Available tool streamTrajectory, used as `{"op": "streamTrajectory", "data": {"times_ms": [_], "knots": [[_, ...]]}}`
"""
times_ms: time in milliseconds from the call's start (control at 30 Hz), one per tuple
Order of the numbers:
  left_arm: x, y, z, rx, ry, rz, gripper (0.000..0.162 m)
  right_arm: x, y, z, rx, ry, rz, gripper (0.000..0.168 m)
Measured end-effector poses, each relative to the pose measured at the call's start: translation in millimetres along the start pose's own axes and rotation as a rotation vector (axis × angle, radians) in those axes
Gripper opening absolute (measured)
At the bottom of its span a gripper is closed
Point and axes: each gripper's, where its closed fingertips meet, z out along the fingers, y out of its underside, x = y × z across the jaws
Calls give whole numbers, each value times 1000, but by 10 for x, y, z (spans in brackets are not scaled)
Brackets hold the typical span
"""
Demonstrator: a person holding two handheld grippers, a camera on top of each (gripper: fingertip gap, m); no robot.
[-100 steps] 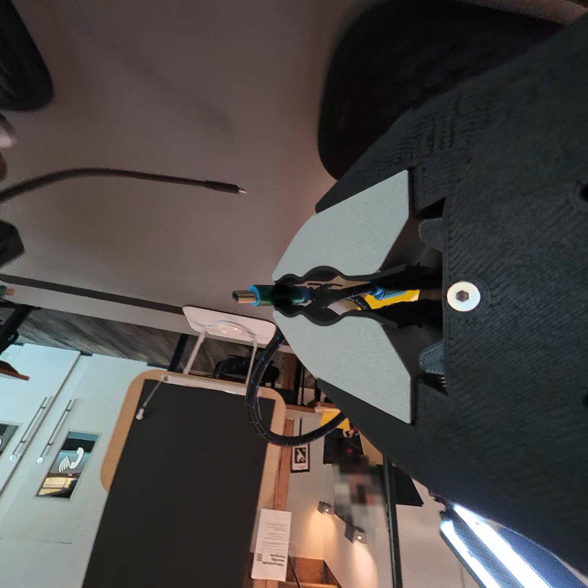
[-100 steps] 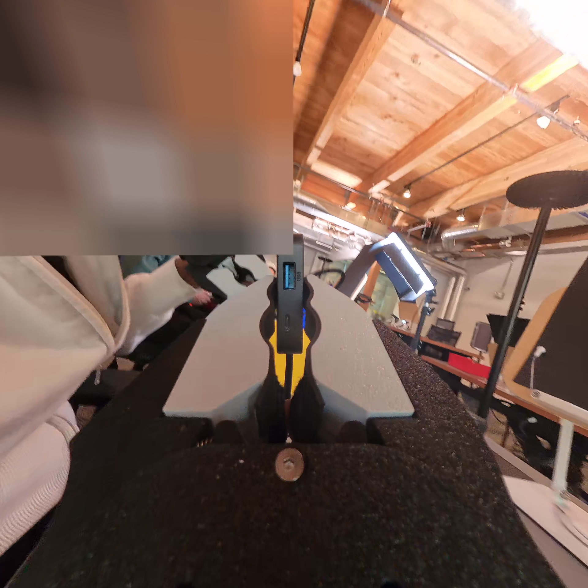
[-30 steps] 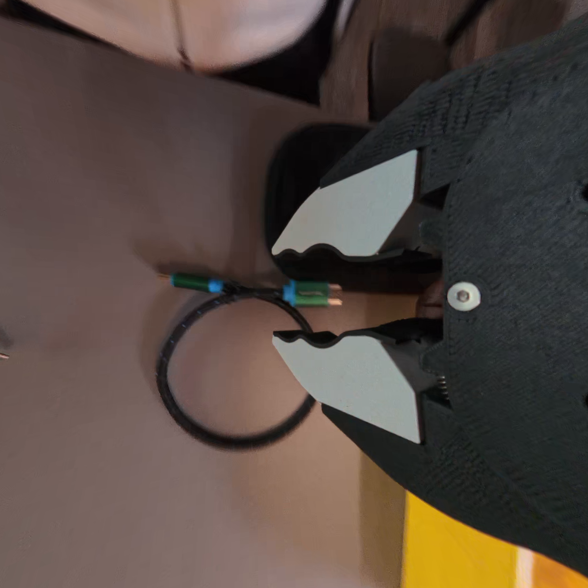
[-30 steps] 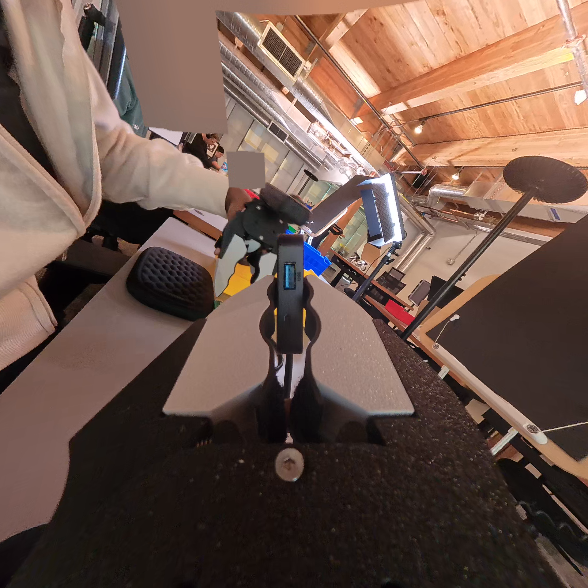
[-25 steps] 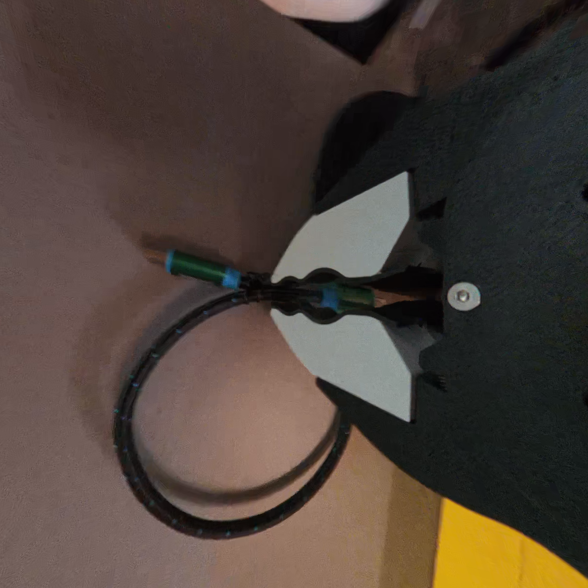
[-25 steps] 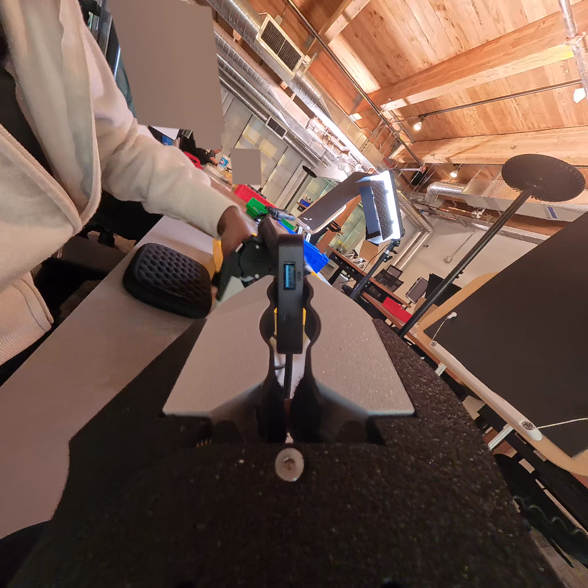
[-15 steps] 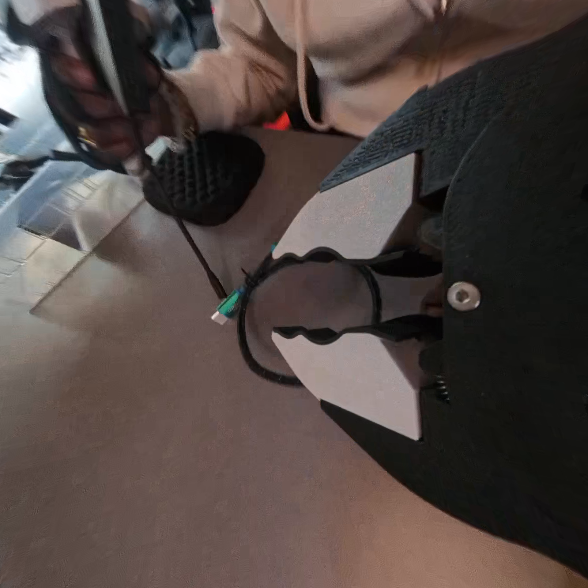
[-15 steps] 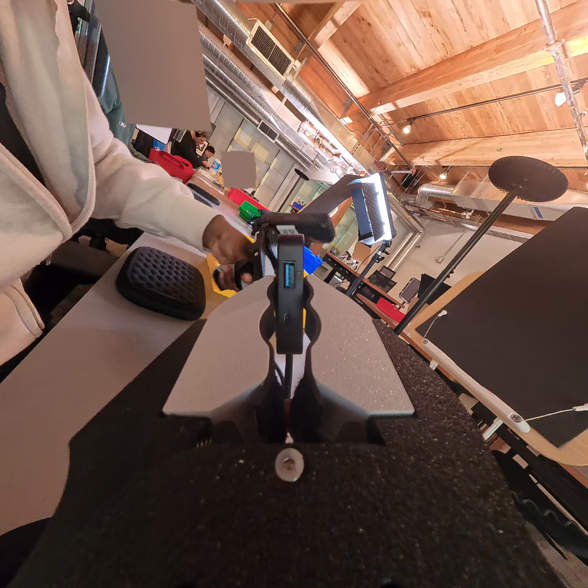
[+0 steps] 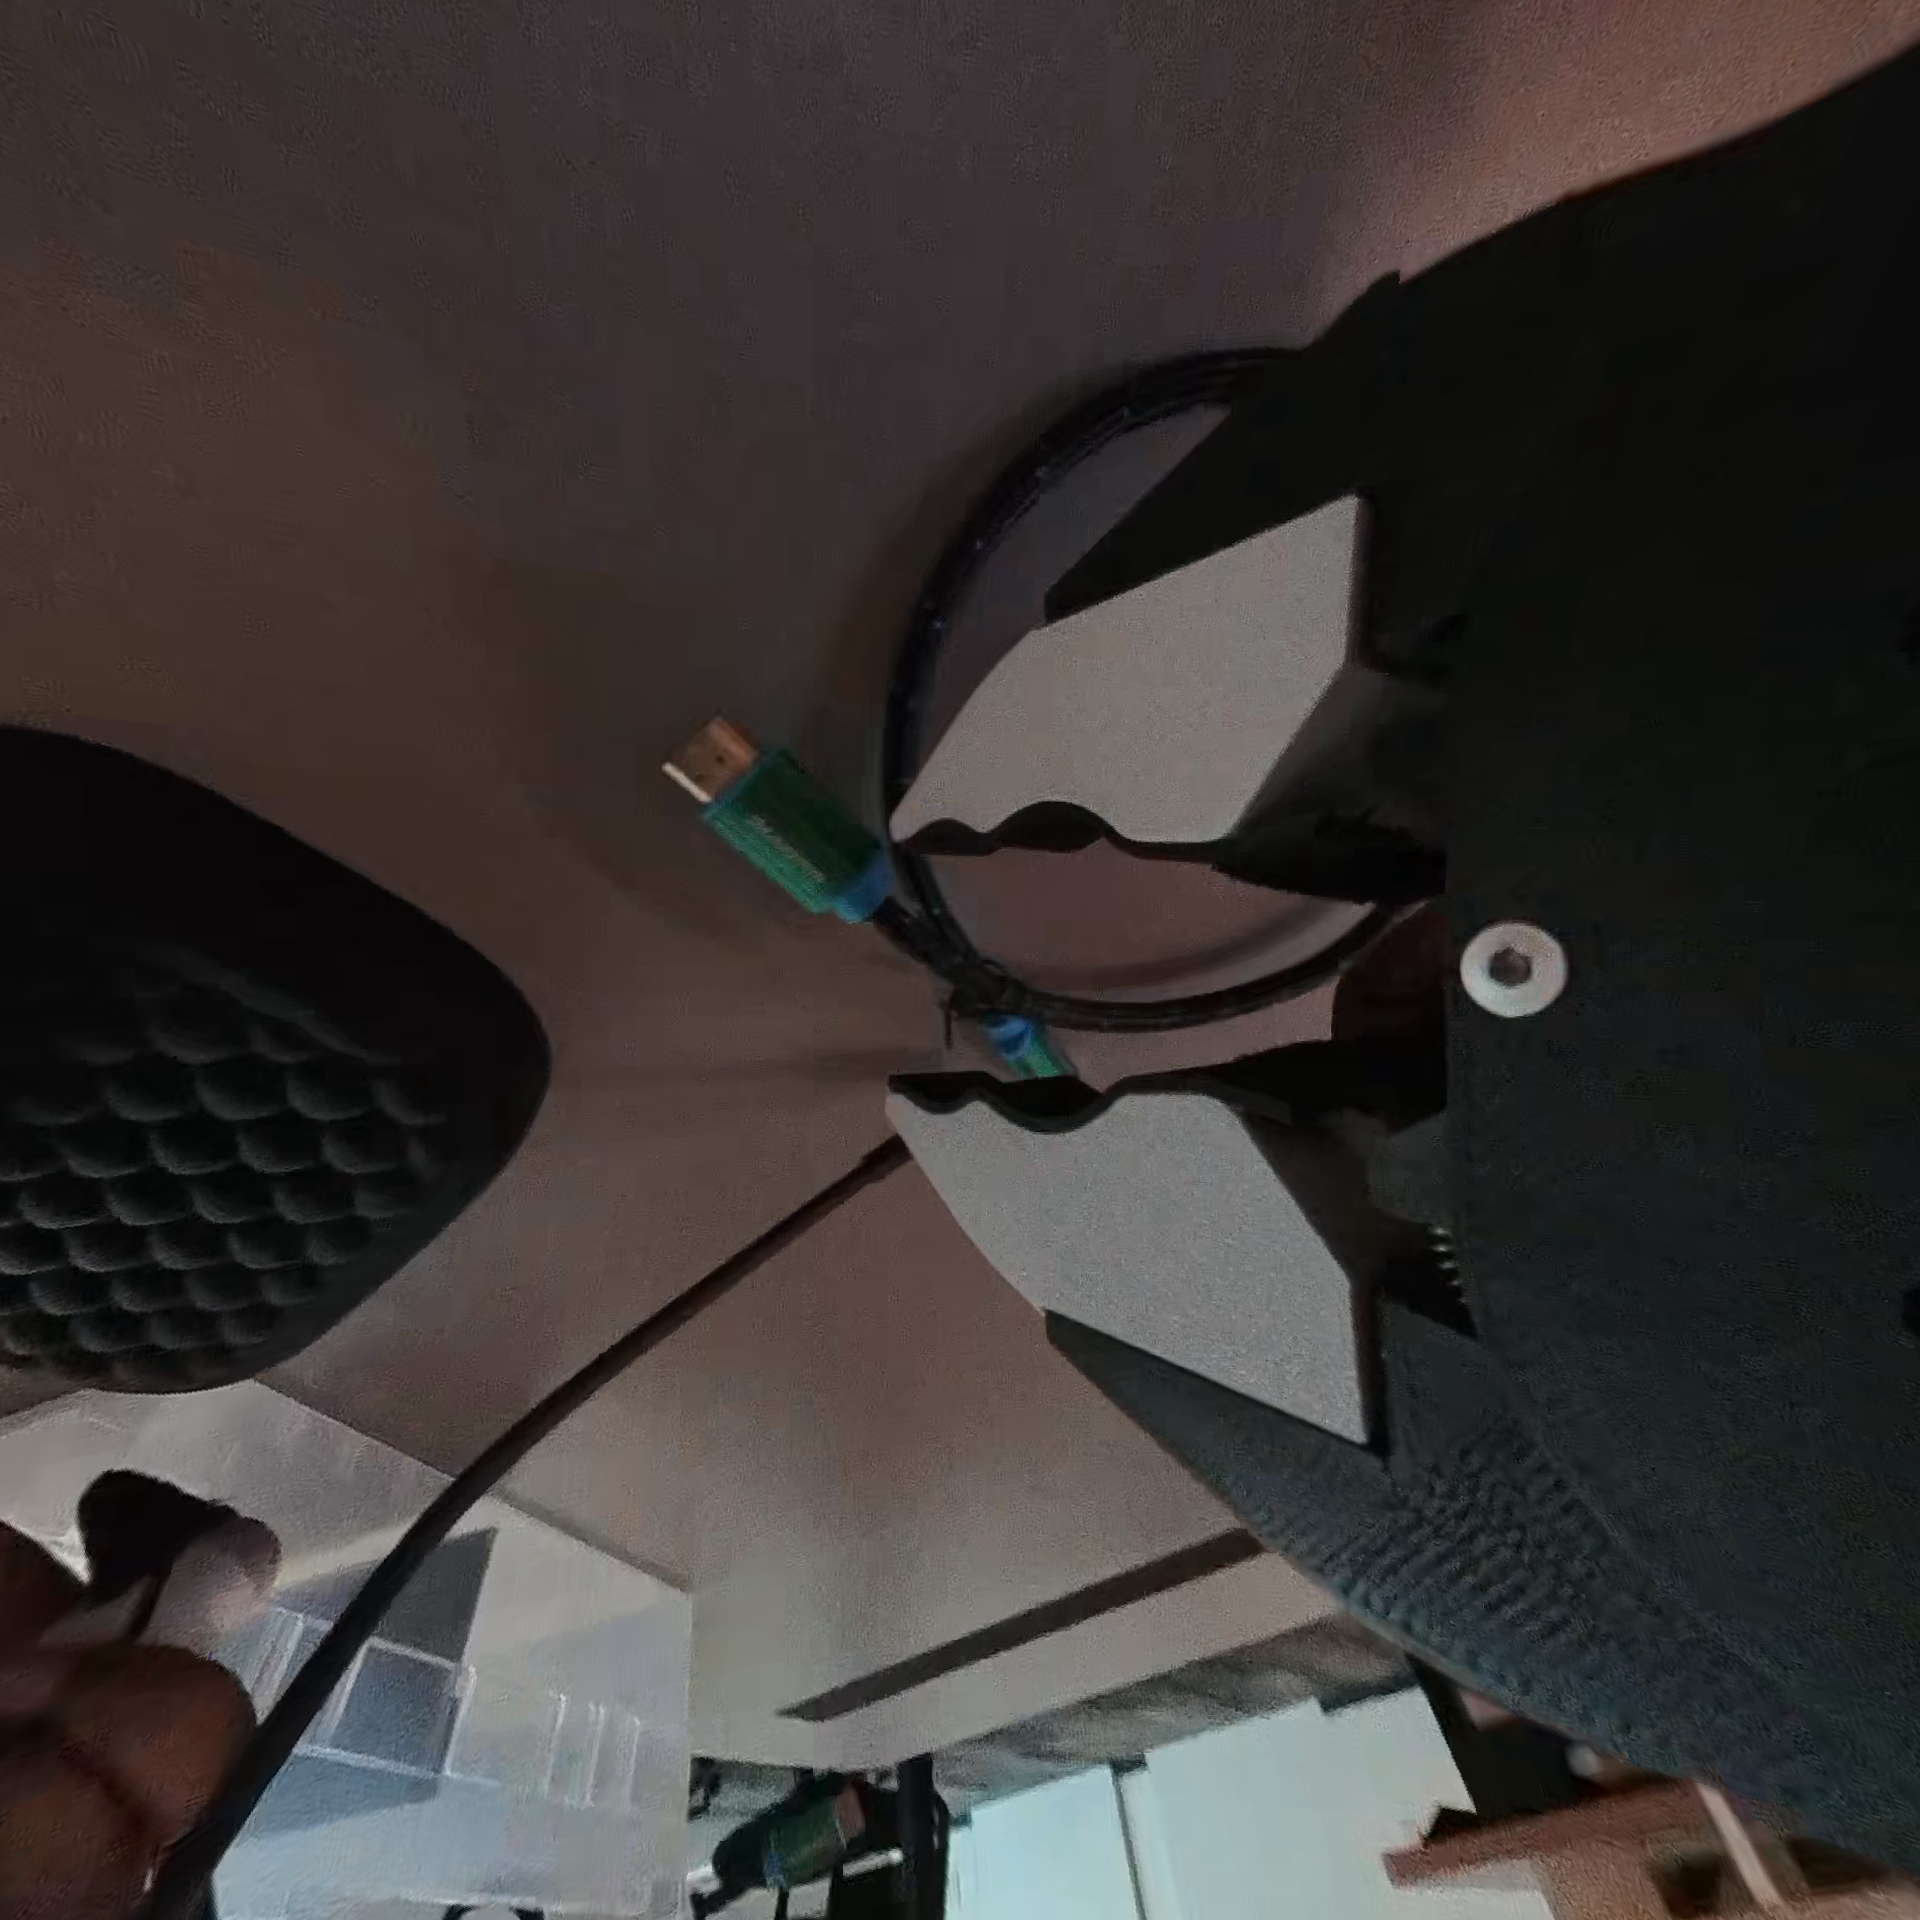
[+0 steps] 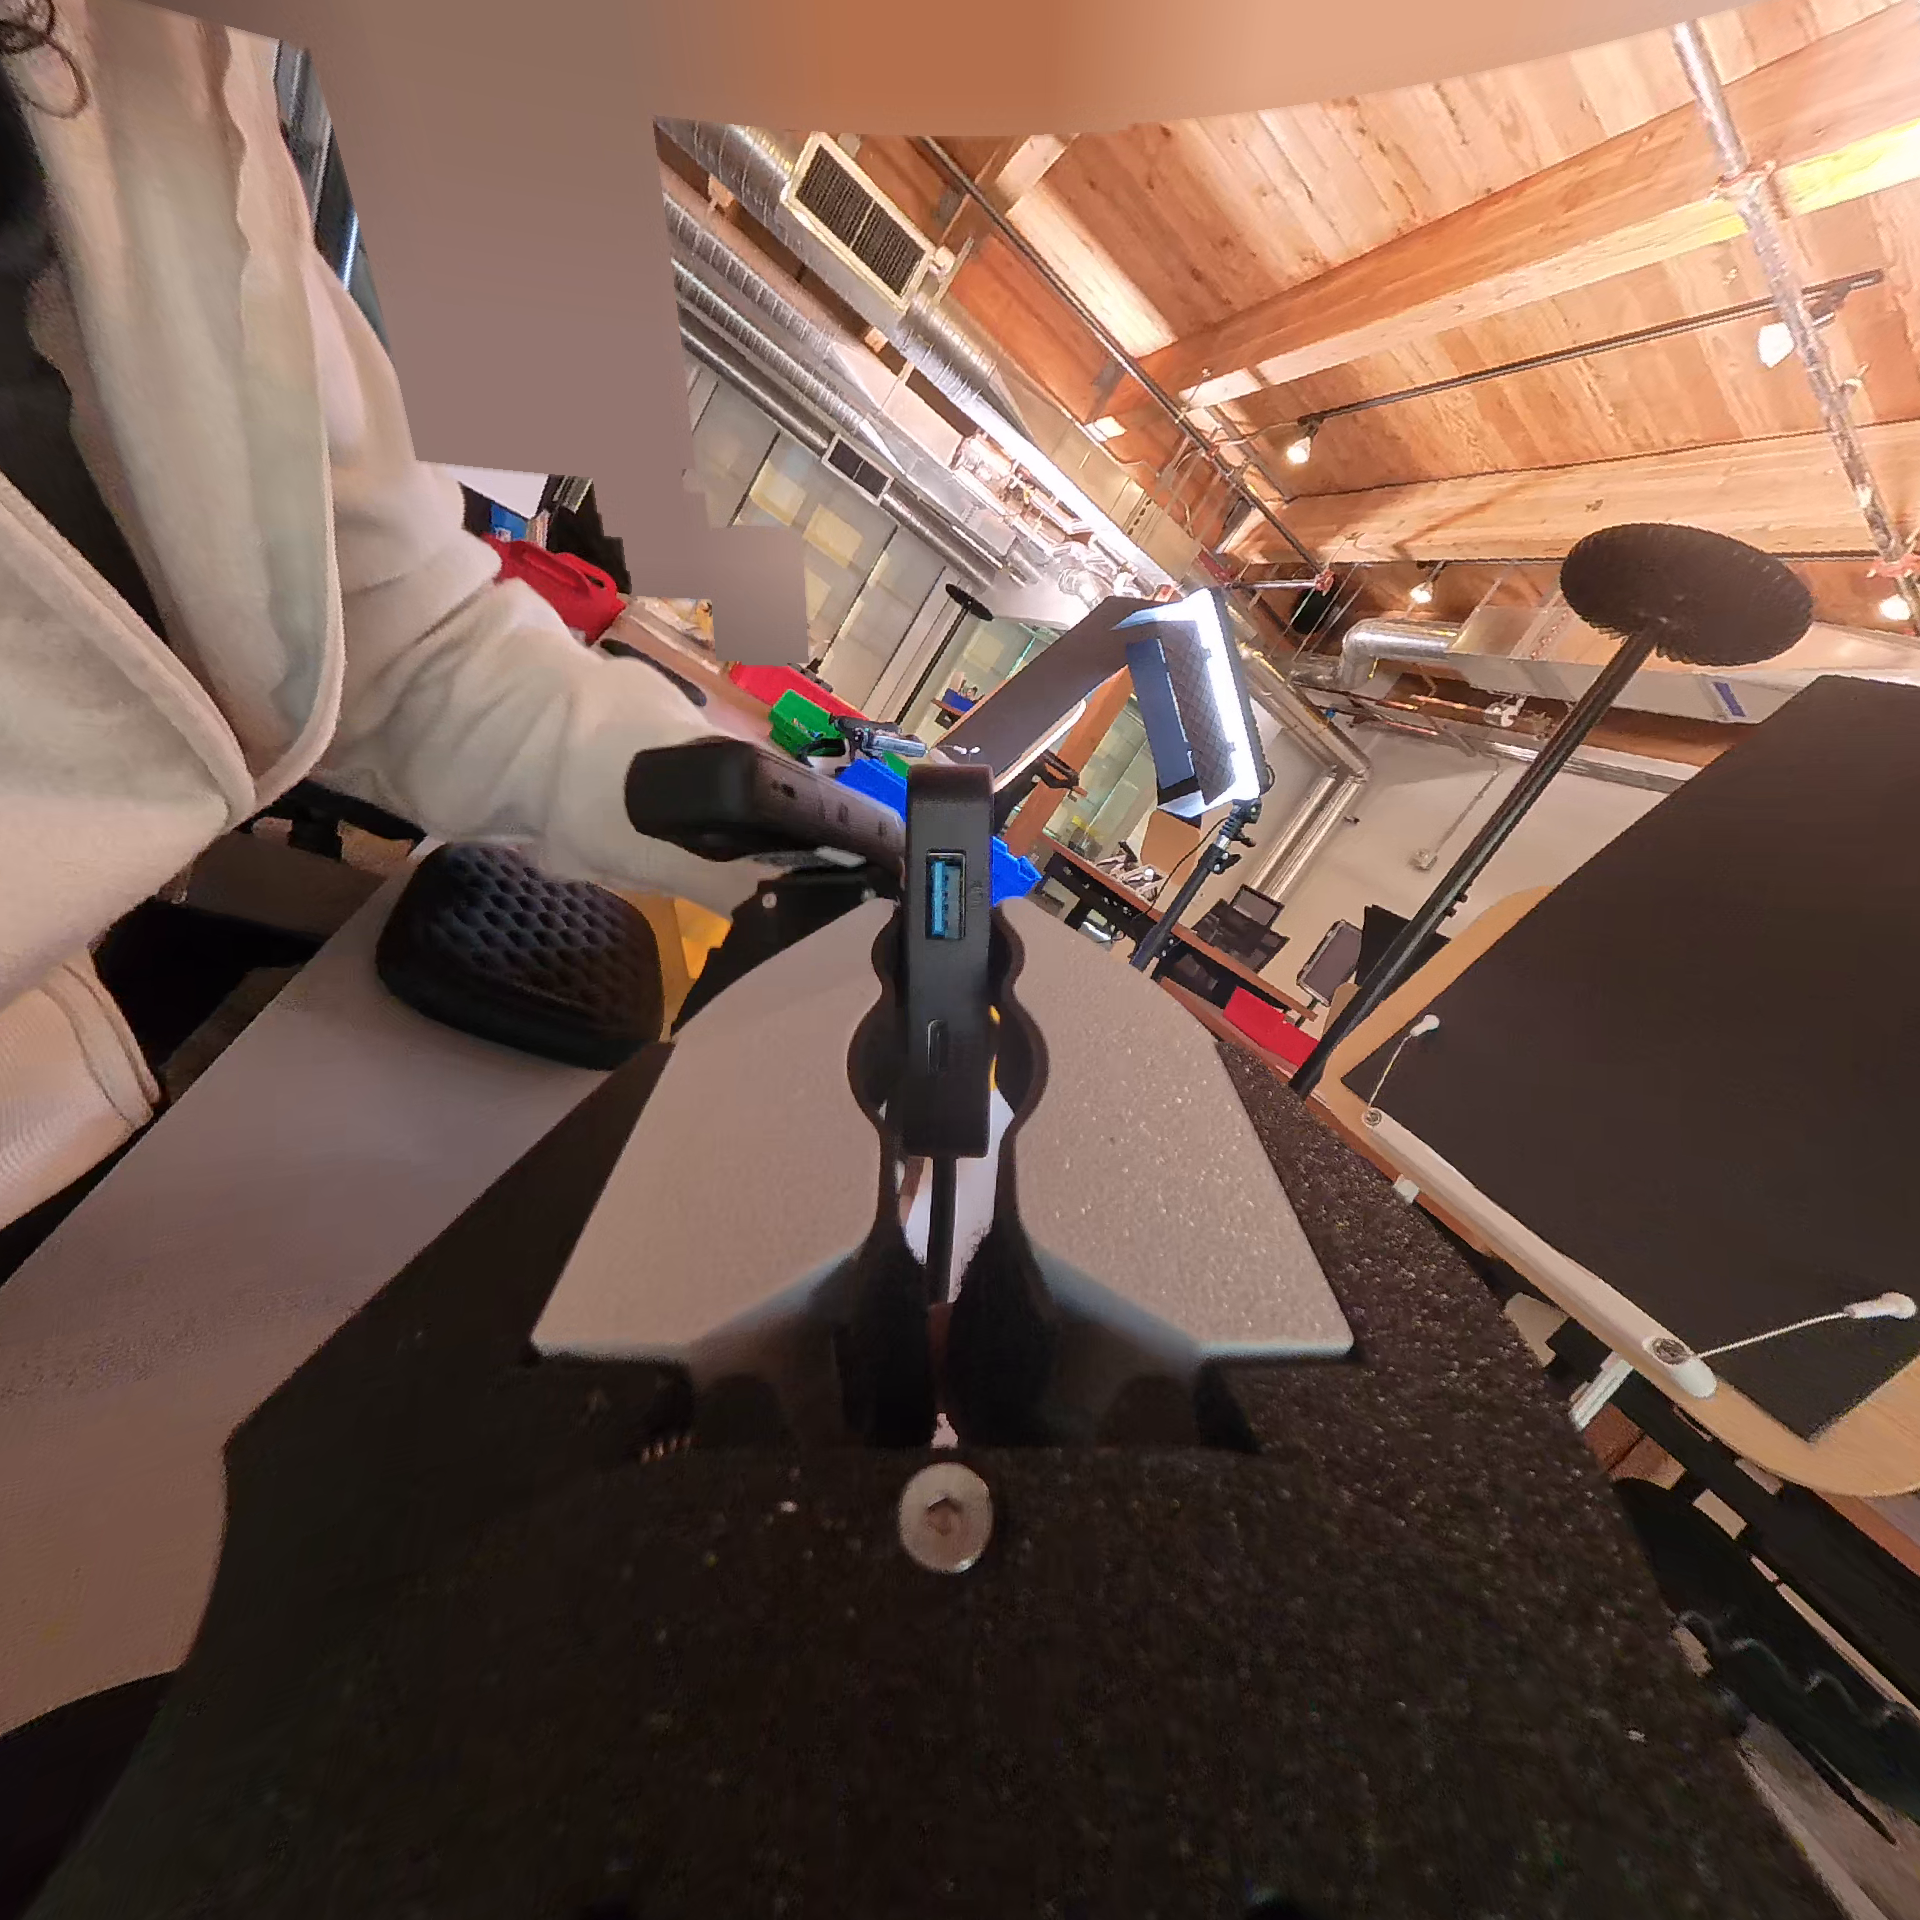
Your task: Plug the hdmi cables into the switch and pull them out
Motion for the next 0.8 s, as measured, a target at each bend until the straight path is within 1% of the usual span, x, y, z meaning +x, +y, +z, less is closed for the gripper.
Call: {"op": "streamTrajectory", "data": {"times_ms": [67,100,133,167,233,333,367,400,467,500,567,633,667,700,800], "knots": [[51,-37,111,39,108,-88,37,13,-11,-16,6,5,3,14],[108,-43,143,38,172,-152,29,14,-8,-17,5,5,2,14],[151,-26,158,27,226,-239,23,11,-2,-15,0,4,1,14],[140,-9,156,14,242,-336,23,9,5,-13,-5,3,-2,14],[115,135,102,-98,216,-531,22,8,18,-9,-15,3,-8,14],[172,483,-115,-332,52,-765,11,11,26,-9,-19,4,-5,14],[240,518,-198,-360,24,-804,10,6,23,-7,-17,1,-2,14],[306,504,-269,-352,5,-815,11,-3,23,-2,-15,-4,1,14],[340,425,-403,-291,-54,-790,27,-22,36,11,-21,-12,2,14],[330,380,-476,-252,-78,-773,27,-33,45,18,-25,-16,2,14],[311,298,-584,-186,-64,-746,32,-50,54,32,-28,-22,3,14],[346,287,-610,-168,5,-764,33,-58,56,44,-27,-24,4,14],[391,304,-596,-180,50,-798,34,-58,56,46,-27,-23,3,14],[398,357,-566,-205,57,-847,34,-56,57,45,-28,-21,1,14],[400,494,-489,-272,10,-1033,35,-41,69,33,-34,-15,0,14]]}}
